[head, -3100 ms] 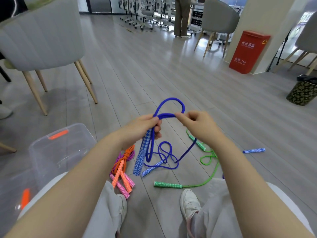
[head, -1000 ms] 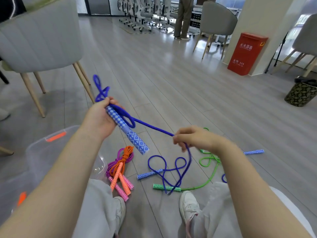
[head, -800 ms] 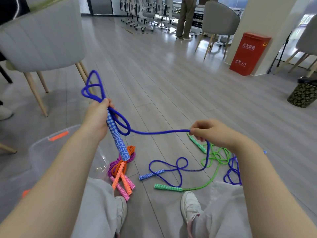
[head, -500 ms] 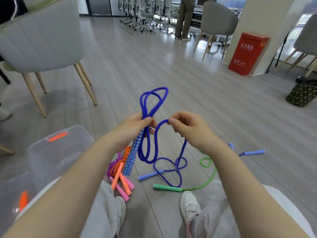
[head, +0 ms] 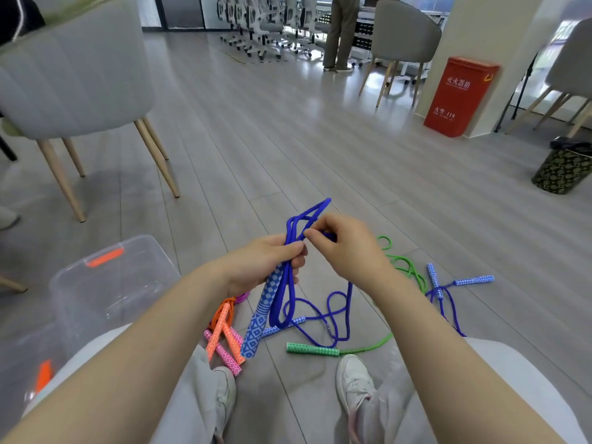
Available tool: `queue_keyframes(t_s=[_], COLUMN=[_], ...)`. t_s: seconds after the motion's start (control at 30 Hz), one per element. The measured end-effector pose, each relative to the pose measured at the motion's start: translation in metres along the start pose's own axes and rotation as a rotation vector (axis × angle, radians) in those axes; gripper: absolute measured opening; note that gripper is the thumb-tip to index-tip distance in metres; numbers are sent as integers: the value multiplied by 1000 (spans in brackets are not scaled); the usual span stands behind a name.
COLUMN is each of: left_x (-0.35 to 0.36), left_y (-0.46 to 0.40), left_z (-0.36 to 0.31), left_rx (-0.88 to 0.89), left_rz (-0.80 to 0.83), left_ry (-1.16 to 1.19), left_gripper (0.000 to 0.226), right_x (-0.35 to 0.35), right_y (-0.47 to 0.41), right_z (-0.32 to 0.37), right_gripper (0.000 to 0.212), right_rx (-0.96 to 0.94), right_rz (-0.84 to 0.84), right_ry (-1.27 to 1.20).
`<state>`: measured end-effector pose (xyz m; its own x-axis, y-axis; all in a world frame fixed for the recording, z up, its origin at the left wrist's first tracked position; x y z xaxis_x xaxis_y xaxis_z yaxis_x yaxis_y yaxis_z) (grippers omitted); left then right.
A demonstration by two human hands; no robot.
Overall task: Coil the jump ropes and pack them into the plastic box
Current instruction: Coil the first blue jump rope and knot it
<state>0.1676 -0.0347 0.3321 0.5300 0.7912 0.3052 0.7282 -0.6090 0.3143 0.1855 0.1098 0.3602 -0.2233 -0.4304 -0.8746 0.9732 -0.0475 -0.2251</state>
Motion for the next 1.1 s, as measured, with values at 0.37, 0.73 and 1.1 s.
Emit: queue_keyframes(t_s=[0.37, 0.73, 1.1], left_x=[-82, -26, -8], left_y=[-6, -19, -17], left_z=[-37, -6, 2], left_rx=[418, 205, 270], left_rz=[-601, -260, -99], left_ry=[329, 198, 18], left_gripper=[22, 38, 22], right_x=[-30, 14, 26], right_y=[-8, 3, 9], right_z=[-47, 9, 19], right_gripper=[20, 2, 11], right_rx=[247, 28, -1], right_rz=[79, 32, 87], right_ry=[-120, -245, -238])
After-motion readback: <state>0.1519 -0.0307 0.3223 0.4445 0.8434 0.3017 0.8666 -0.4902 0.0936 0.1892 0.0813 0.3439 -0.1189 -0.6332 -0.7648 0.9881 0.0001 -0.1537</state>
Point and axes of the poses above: each hand's wrist, its own y-axis away from the middle knuckle, its own x-axis out of the palm, z = x × y, the point moved 4 cm from there along -y, towards the middle knuckle, and after that the axes turned 15 degrees about y, right-handed, at the moved point
